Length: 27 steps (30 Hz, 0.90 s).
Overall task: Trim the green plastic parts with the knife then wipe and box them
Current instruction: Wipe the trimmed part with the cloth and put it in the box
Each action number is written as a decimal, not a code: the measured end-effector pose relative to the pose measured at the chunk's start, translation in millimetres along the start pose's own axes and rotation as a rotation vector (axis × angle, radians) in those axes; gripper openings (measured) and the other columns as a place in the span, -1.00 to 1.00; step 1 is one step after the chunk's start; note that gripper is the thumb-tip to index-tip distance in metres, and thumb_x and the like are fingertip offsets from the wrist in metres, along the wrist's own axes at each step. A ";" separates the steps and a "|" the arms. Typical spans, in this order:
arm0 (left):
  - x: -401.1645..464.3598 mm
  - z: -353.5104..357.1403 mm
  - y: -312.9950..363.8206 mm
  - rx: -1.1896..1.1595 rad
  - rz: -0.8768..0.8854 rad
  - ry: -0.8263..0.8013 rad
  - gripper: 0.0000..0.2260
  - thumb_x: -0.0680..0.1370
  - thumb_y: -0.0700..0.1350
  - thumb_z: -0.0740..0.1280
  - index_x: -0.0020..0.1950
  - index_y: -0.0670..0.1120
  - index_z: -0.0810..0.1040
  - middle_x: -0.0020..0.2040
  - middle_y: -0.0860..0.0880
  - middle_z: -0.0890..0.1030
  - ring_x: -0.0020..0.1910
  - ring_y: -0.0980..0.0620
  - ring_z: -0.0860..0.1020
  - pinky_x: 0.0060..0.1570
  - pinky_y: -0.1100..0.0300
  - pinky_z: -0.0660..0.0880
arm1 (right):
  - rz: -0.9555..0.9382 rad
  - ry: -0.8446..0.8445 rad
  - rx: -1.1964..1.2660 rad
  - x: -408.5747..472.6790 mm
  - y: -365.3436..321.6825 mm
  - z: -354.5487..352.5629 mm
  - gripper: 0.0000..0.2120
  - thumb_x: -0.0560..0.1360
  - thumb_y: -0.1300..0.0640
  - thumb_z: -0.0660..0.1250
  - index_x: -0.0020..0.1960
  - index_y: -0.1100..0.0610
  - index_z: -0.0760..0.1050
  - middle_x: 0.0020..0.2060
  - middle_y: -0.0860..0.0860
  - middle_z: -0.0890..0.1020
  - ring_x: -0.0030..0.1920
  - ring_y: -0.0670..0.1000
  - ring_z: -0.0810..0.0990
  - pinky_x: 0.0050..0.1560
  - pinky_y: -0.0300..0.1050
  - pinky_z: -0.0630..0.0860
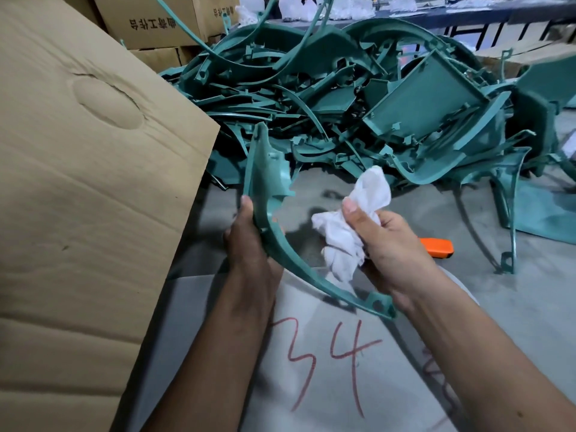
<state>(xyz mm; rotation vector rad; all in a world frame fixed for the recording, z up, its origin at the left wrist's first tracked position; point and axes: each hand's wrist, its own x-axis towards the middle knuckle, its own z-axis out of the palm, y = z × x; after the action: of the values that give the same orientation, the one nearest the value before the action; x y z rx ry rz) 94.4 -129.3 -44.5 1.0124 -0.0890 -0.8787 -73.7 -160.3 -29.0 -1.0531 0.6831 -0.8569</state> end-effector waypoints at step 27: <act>12.3 -8.3 7.6 0.069 -0.030 -0.012 -0.69 0.72 -0.06 0.14 -0.21 -0.09 0.38 -0.38 -0.04 0.38 -0.52 0.06 0.36 -0.58 0.36 0.32 | 0.161 -0.728 -0.567 -4.7 -21.2 -23.1 -0.67 0.64 0.24 0.36 -0.15 -0.12 0.71 -0.23 -0.14 0.71 -0.22 -0.20 0.64 -0.14 -0.36 0.52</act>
<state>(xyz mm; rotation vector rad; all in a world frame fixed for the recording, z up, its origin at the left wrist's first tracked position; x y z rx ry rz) 110.9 -130.1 -47.2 1.0751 -0.1154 -0.9141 -100.7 -171.8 -17.0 -1.6689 0.3747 -0.0867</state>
